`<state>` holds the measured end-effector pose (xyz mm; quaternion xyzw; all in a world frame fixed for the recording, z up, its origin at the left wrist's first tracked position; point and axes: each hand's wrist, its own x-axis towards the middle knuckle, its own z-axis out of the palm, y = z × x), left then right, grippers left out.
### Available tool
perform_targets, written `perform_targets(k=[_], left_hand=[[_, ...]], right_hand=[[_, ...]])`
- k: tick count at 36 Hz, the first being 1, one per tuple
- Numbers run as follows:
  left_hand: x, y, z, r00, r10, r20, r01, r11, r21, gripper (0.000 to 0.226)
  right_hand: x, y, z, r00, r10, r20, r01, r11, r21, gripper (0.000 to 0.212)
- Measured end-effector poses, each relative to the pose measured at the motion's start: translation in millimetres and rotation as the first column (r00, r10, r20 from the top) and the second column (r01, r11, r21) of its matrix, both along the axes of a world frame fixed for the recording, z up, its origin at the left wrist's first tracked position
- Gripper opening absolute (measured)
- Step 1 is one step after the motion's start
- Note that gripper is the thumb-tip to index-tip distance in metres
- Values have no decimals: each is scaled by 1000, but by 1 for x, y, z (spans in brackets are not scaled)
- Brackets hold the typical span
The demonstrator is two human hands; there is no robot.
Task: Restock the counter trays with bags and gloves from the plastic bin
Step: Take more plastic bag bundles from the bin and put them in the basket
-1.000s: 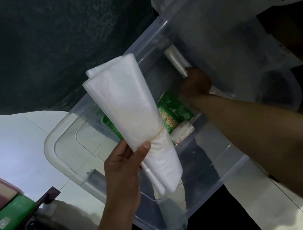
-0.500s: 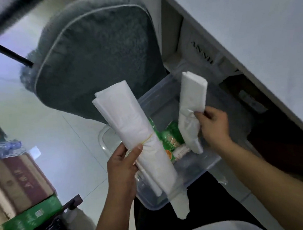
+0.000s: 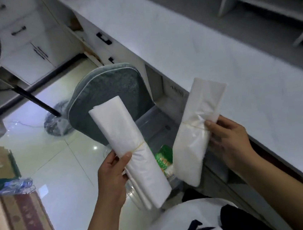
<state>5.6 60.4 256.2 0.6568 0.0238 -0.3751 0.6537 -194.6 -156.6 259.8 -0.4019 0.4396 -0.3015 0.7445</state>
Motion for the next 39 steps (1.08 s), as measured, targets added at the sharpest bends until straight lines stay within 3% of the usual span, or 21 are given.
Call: perform_targets(k=[5,10,16,22,28,35,39], left_hand=[[-14,-2,4,986,-167,-26,164,983,-87,29],[-45,-11,-2,937,-339,-85,324,934,-152,34],[-101,-36,-3,827,-548,-124,517,829,-213,24],[-166,-74,16,691,-717,-93,687,691,-225,28],[-227,-120,33,599,-799,-56,779,597,-193,24],[-296,-199,31,526,-850,-27,847,526,-70,25],[-336,-245,27,483,-875,-29,875,484,-26,30]], right_hand=[[-49,48,27,981,-191,35,188,979,80,21],[-116,102,44,917,-398,10,397,917,45,28],[-200,157,60,810,-586,5,586,810,2,32],[-267,179,81,688,-724,51,726,687,-33,25],[-312,167,86,613,-784,101,789,614,-24,18],[-365,116,90,614,-775,145,786,617,-35,26],[-408,84,93,590,-791,161,806,588,-65,19]])
